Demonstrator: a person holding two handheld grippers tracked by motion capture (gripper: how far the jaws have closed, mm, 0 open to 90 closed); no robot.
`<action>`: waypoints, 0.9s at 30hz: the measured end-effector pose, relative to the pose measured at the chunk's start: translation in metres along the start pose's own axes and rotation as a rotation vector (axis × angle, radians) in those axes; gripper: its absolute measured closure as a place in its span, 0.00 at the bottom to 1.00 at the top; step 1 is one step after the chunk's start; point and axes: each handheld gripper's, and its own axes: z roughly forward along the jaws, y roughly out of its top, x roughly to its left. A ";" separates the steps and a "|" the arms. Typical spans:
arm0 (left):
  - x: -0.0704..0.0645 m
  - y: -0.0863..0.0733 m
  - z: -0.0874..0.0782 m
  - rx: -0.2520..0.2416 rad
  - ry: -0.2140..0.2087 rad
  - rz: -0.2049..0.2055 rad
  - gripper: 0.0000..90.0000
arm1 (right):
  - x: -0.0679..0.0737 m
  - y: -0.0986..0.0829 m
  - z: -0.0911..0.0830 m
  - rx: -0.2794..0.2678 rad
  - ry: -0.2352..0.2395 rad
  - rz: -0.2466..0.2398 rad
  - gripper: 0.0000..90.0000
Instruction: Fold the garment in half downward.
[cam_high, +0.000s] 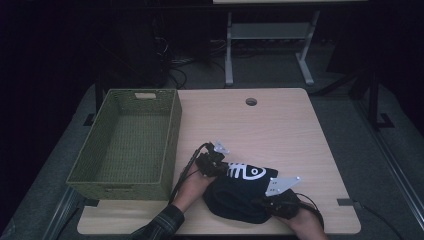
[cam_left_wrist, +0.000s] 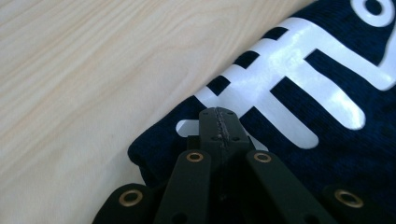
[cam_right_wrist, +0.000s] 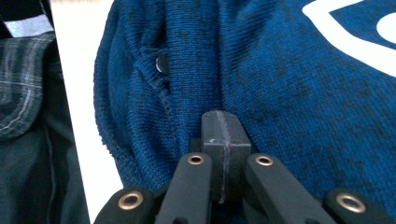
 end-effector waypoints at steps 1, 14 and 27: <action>0.002 0.002 0.002 0.000 -0.002 0.005 1.00 | 0.002 0.001 0.001 0.002 -0.001 0.006 1.00; 0.018 0.025 0.021 -0.028 -0.074 0.023 1.00 | 0.012 0.017 0.021 -0.008 0.002 -0.028 1.00; 0.003 0.024 -0.030 -0.137 -0.101 -0.002 1.00 | -0.006 0.017 -0.024 -0.182 -0.038 0.014 0.97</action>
